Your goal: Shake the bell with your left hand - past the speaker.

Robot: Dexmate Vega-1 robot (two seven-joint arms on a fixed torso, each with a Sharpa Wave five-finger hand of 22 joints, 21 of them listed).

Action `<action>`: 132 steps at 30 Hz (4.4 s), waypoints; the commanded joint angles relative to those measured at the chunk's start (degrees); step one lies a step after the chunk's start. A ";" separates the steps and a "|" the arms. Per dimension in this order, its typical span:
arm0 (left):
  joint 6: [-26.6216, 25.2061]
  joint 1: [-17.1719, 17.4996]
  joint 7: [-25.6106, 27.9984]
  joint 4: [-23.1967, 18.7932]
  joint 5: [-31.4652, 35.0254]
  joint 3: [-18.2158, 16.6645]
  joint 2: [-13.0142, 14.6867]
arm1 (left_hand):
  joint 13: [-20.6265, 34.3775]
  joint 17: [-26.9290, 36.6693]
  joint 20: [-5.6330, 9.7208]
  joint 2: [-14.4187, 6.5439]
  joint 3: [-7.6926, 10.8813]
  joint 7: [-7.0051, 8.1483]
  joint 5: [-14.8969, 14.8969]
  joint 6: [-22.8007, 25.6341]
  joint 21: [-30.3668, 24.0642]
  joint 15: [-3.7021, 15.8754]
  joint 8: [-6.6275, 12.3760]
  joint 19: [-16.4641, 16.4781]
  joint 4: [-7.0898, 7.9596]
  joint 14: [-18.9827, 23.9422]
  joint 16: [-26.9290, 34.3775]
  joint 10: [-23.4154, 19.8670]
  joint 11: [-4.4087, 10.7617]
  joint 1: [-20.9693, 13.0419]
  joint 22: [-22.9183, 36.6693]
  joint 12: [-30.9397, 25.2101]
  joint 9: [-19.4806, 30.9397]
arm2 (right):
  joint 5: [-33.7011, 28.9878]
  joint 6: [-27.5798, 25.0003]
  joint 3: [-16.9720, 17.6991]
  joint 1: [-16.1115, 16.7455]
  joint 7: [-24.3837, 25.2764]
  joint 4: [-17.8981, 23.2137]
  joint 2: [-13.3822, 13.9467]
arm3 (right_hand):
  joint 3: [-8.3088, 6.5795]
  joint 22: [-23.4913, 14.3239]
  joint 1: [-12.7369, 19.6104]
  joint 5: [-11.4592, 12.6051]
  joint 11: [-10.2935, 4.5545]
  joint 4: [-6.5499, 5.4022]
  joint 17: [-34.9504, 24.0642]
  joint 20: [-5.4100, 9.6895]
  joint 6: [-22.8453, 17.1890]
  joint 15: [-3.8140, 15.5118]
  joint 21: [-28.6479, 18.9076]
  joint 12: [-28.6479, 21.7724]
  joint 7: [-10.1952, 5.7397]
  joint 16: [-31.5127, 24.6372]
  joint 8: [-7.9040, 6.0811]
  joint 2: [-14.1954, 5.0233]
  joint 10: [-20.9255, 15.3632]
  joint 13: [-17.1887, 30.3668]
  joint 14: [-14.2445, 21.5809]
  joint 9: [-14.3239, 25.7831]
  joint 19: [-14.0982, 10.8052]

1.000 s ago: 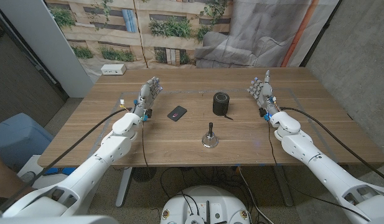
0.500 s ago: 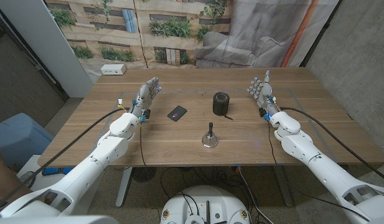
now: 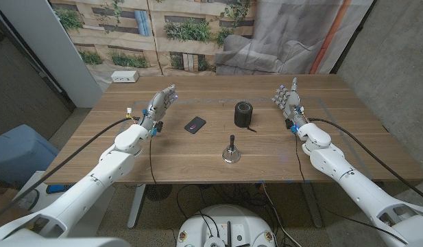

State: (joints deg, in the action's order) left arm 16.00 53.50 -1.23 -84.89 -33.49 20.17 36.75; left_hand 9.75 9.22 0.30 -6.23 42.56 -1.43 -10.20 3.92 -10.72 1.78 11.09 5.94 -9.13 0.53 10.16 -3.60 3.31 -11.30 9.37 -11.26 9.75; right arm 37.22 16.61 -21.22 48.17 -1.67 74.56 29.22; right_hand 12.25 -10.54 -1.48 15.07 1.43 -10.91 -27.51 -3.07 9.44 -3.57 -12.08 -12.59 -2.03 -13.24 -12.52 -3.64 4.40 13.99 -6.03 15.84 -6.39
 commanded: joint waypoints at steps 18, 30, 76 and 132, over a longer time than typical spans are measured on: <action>0.60 4.79 -3.08 -10.99 5.76 1.14 7.43 | 0.47 0.34 -1.81 4.66 -1.62 1.83 0.11 4.24 -1.05 1.34 1.72 5.60 -2.05 4.75 0.60 -5.19 1.75 -5.27 0.37 -0.62 0.31 | 0.00 -0.06 0.00 -0.01 0.04 0.04 0.01 | 0.35 -0.16 0.17 0.18 -0.05 0.07 -0.19 -0.06 0.51 -0.16 -0.24 -0.25 0.08 -0.20 -0.31 -5.55 0.57 0.29 -0.38 0.16 -0.29; 3.61 5.08 -4.10 -13.26 9.93 2.05 8.53 | 0.54 0.38 -0.90 8.36 -2.13 2.69 0.03 6.21 -1.27 3.57 2.19 9.04 -2.13 8.03 0.66 -8.01 3.38 -10.21 0.49 -0.61 0.33 | -0.02 0.02 -0.03 -0.10 -0.03 -0.15 -0.07 | 0.34 -0.16 0.18 0.18 -0.11 0.07 -0.19 -0.05 0.53 -0.17 -0.24 -0.27 0.03 -0.18 -0.30 -5.56 0.52 0.29 -0.41 0.16 -0.29; 10.21 2.71 -14.45 -13.94 19.48 10.74 8.51 | 0.34 0.28 0.53 14.89 -3.05 2.19 -0.08 10.00 -0.10 6.09 2.64 9.11 -1.98 11.27 0.44 -11.48 4.13 -20.46 0.35 -0.05 0.25 | -0.02 0.04 -0.03 -0.10 -0.06 -0.17 -0.06 | 0.34 -0.16 0.18 0.18 -0.08 0.07 -0.19 -0.04 0.46 -0.17 -0.25 -0.26 0.05 -0.20 -0.33 -5.56 0.55 0.30 -0.37 0.16 -0.31; 8.60 2.74 -9.63 -9.10 25.31 15.07 4.94 | 0.36 0.28 0.72 13.87 -4.50 2.94 0.19 13.83 -0.32 5.86 2.67 10.10 -1.47 15.33 0.55 -15.55 4.54 -31.14 0.46 -0.21 0.37 | -0.02 0.00 -0.02 -0.02 0.02 -0.02 -0.03 | 0.35 -0.16 0.17 0.18 -0.06 0.07 -0.19 -0.06 0.49 -0.16 -0.25 -0.29 0.03 -0.20 -0.32 -5.56 0.48 0.30 -0.38 0.16 -0.31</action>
State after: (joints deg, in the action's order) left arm 23.21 56.08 -12.21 -94.95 -10.57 34.66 42.13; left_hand 10.00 9.35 0.60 7.58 38.43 1.23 -9.92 16.67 -10.73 2.14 13.57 15.66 -10.68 14.88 10.41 -18.02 7.70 -41.39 9.75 -10.98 10.02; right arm 37.20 16.64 -21.23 48.14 -1.66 74.48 29.18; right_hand 12.25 -10.52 -1.48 15.07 1.43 -10.91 -27.48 -3.07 9.43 -3.58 -12.03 -12.58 -2.03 -13.24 -12.51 -3.64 4.40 13.97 -6.02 15.82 -6.38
